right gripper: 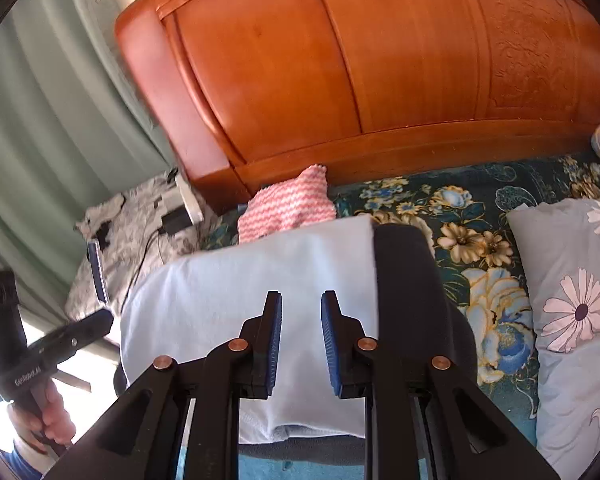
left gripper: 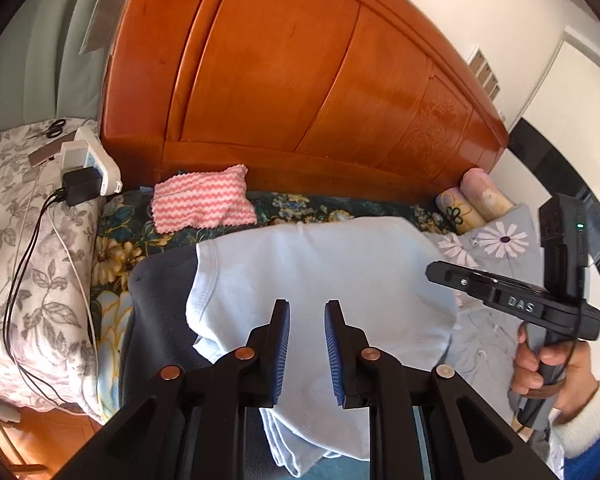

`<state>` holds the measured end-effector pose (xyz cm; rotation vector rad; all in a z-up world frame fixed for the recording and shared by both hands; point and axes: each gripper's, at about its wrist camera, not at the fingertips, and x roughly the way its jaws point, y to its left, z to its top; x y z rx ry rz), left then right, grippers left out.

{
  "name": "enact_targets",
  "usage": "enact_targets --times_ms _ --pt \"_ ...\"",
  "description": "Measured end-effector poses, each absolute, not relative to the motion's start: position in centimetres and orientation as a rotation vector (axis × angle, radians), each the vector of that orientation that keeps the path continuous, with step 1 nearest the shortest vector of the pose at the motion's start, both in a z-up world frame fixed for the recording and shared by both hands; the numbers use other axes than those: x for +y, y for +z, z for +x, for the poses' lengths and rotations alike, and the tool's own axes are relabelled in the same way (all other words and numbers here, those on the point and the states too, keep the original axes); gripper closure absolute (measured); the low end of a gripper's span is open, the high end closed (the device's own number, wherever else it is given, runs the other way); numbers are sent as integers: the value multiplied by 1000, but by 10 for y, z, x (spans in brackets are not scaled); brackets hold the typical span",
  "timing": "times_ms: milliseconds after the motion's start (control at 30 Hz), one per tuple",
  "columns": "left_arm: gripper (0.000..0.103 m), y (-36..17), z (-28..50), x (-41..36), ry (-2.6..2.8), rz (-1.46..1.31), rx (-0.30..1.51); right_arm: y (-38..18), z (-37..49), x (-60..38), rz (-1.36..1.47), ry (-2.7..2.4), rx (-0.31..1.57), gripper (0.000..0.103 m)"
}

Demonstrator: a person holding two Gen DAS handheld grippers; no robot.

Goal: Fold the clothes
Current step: 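Carry the bundle with both tools onto the dark grey blanket stack, then open both tools and release the bundle on the stack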

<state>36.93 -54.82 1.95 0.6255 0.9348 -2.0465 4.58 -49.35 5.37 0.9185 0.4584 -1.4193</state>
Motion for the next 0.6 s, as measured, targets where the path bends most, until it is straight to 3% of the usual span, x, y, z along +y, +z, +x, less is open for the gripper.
enact_targets --times_ms 200,400,600 --pt "82 -11 364 -558 -1999 695 931 17 48 -505 968 -1477 515 83" --pt "82 8 367 -541 -2008 687 903 17 50 -499 985 -1509 472 83" --pt "63 19 366 -492 -2039 656 872 38 71 -456 932 -1554 447 83"
